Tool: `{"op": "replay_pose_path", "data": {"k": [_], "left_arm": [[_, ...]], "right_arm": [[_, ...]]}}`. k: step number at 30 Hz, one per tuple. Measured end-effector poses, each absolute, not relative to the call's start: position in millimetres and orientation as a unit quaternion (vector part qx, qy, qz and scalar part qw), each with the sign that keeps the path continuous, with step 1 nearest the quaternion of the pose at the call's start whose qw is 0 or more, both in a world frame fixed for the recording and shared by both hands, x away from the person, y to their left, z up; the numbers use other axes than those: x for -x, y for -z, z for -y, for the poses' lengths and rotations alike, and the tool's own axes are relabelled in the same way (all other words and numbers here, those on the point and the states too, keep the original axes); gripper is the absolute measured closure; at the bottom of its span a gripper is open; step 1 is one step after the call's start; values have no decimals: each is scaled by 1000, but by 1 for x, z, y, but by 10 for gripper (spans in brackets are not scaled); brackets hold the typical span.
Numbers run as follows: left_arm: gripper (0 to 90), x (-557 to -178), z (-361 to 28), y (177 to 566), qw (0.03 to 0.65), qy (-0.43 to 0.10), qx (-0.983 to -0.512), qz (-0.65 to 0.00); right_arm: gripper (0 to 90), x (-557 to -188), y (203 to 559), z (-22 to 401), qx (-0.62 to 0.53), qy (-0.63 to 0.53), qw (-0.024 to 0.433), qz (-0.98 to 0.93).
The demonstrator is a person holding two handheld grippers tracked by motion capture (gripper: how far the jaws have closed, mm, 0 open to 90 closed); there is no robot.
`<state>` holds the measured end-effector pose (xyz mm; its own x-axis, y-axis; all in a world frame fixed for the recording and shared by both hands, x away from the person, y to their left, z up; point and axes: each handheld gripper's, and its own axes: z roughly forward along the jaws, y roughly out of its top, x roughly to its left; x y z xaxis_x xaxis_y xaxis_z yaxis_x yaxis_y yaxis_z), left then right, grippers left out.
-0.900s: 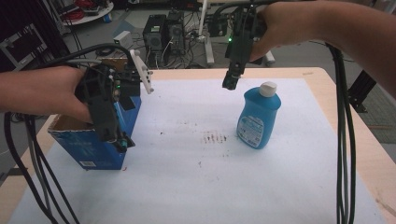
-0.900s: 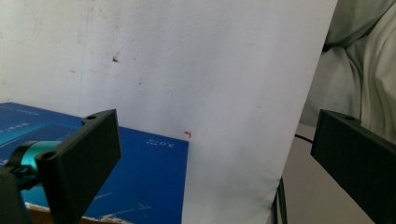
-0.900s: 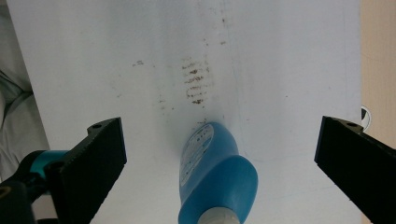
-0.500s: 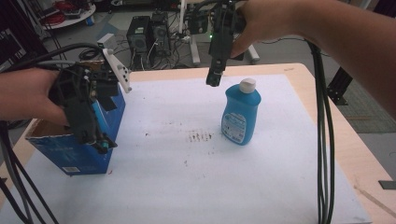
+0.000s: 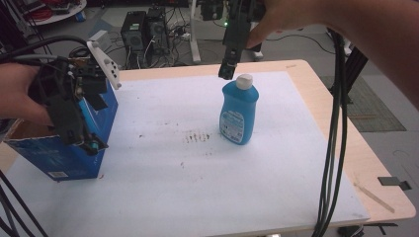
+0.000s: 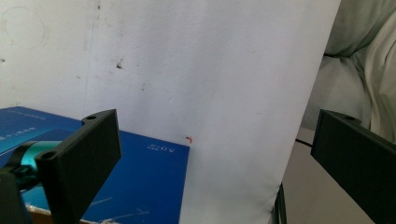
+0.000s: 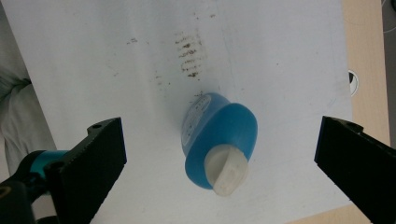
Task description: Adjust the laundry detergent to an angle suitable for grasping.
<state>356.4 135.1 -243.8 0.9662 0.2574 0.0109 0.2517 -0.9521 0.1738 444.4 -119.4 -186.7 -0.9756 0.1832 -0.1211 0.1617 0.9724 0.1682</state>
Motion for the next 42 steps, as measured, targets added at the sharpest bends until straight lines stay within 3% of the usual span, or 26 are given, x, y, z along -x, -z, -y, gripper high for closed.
{"op": "replay_pose_path", "data": {"k": [27, 42], "left_arm": [[18, -353, -126, 246, 92, -18, -988, -124], [18, -354, -121, 246, 94, -17, -988, -121]], "right_arm": [[14, -419, 203, 205, -201, -96, 82, -971], [13, -413, 218, 219, -234, -108, 79, -963]]}}
